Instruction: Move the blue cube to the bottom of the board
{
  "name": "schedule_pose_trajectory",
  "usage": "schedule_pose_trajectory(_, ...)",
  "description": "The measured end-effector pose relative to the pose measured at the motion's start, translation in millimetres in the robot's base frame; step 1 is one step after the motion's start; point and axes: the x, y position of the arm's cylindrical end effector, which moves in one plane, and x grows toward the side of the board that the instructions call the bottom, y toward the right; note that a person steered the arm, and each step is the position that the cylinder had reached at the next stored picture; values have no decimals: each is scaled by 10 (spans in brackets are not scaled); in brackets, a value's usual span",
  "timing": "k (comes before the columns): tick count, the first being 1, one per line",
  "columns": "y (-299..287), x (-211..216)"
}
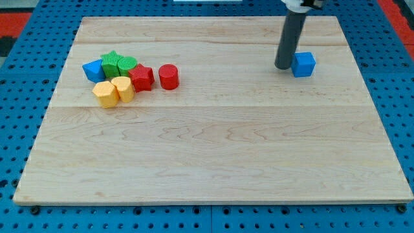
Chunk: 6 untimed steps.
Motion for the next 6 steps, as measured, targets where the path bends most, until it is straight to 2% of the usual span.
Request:
schedule_pose_trajectory(1, -253, -466)
schedule_pose_trajectory(2, 84, -700)
schedule_pose_trajectory(3, 620, -676)
schedule_pose_trajectory(4, 772, -345)
schedule_pose_trajectory(5, 790, -69)
schedule_pose_trajectory(6, 177, -4)
